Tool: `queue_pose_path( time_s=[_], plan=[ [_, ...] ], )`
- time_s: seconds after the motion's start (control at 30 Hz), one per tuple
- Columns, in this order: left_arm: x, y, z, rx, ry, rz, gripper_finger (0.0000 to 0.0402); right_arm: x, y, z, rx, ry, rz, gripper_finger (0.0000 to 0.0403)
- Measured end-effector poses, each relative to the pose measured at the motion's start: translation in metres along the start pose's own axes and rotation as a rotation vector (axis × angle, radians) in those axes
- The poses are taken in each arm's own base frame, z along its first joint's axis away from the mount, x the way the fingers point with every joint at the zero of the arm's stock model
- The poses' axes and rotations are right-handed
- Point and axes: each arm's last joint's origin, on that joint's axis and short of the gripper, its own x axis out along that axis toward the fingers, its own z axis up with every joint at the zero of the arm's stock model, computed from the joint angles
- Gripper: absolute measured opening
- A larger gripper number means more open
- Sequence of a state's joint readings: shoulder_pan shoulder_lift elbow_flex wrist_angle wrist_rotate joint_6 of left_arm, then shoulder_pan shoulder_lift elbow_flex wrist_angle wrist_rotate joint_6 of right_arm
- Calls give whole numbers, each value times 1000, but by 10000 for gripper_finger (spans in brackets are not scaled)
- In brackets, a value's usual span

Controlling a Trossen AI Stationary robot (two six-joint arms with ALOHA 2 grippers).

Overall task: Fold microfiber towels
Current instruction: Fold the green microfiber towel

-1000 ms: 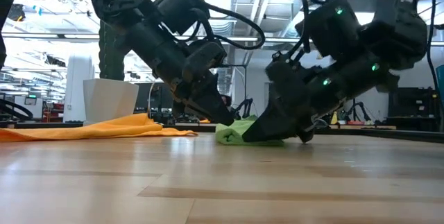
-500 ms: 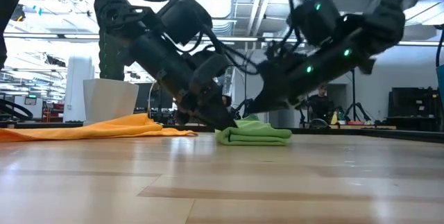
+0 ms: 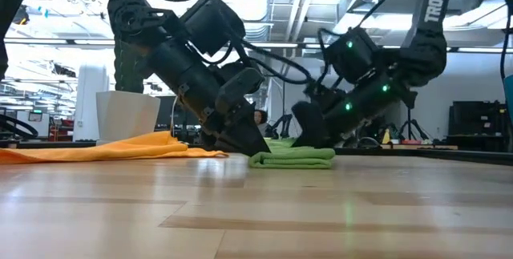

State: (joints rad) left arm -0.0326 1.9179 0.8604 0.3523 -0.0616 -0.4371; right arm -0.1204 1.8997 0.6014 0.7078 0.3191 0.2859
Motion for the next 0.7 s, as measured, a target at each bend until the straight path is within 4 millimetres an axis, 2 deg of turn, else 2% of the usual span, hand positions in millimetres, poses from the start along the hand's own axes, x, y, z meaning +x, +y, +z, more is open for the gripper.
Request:
queue_pose_path(
  time_s=[0.13,0.23,0.37,0.53,0.63,0.7],
  plan=[
    [0,0,0,-5,0,3,0,-10,-2,26,-16,-123,-14,20],
    [0,0,0,-5,-2,6,0,-9,-15,33,-31,-141,-74,18],
    [0,1,0,-5,-1,7,0,-4,-29,31,-20,-110,-88,16],
    [0,1,0,-6,-1,8,0,5,-32,23,-16,-90,-87,23],
    [0,1,0,-6,0,9,0,10,-34,7,-22,-13,-102,21],
    [0,1,0,-6,0,8,0,12,-38,5,-19,0,-111,16]
  ],
)
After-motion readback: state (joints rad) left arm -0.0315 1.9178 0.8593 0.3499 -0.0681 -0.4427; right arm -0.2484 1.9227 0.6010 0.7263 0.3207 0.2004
